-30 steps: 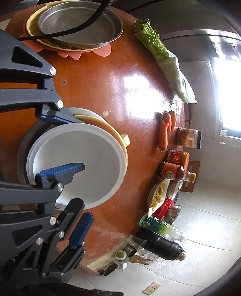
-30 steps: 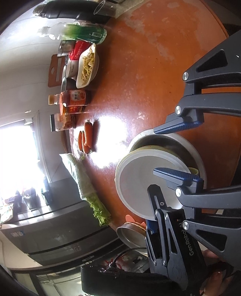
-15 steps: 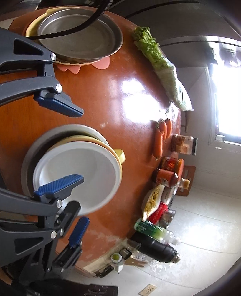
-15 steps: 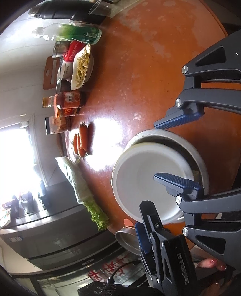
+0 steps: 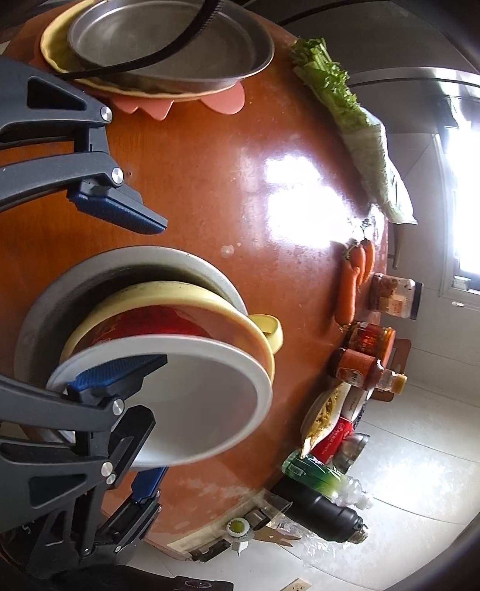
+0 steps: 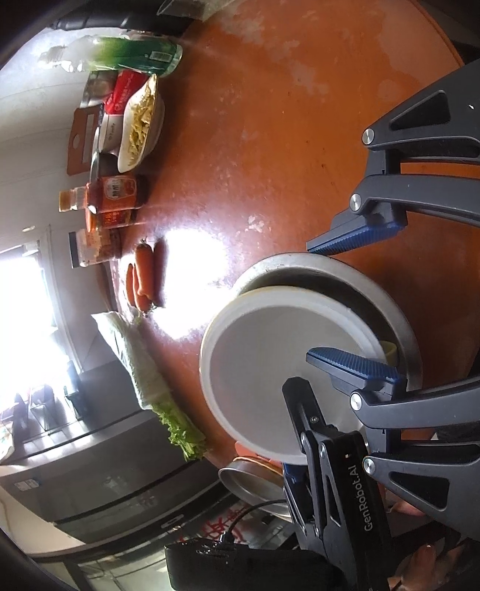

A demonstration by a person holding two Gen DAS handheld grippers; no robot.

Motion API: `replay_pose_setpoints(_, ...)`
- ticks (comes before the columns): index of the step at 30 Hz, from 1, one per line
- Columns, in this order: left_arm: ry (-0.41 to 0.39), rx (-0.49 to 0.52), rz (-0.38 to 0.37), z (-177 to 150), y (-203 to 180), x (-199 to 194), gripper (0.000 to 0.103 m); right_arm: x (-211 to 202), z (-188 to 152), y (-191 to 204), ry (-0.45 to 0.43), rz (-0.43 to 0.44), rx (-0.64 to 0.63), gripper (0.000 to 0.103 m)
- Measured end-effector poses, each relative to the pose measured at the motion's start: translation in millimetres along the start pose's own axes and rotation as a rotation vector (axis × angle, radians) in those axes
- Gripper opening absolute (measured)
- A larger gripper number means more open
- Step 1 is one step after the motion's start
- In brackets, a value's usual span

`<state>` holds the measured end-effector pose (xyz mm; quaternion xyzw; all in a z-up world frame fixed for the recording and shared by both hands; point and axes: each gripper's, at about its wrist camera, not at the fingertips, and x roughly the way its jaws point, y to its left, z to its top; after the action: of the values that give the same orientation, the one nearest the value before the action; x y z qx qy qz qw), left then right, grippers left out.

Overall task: Organize plates and bowls
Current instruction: 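Open the left gripper and regrip the rims of the nested bowls, then lift the nested bowl stack with the left gripper and carry it toward the plate stack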

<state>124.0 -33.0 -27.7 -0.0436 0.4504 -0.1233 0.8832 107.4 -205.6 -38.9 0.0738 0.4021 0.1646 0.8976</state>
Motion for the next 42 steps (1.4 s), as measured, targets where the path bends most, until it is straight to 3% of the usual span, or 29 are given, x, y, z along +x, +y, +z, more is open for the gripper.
replay_pose_setpoints(3,0.002,0.004,0.003,1.1,0.0,2.4,0.064,1.6,0.0,-1.4,-0.007,0.034,0.013,0.053)
replay_pose_setpoints(9,0.002,0.000,-0.015,4.0,-0.6,6.1,0.064,-0.1,-0.3,0.7,-0.017,0.023,-0.005,0.052)
replay_pose_setpoints(12,-0.004,-0.001,-0.036,3.4,-3.0,5.3,0.058,-2.2,0.3,0.5,-0.014,0.020,-0.004,0.049)
replay_pose_setpoints(25,-0.019,-0.015,-0.045,4.0,-0.9,-5.0,0.058,-10.3,3.0,8.0,-0.036,-0.003,-0.027,0.045)
replay_pose_setpoints(42,-0.144,-0.043,-0.022,12.0,39.8,-75.8,0.058,-29.8,27.6,68.1,-0.102,0.029,-0.104,0.043)
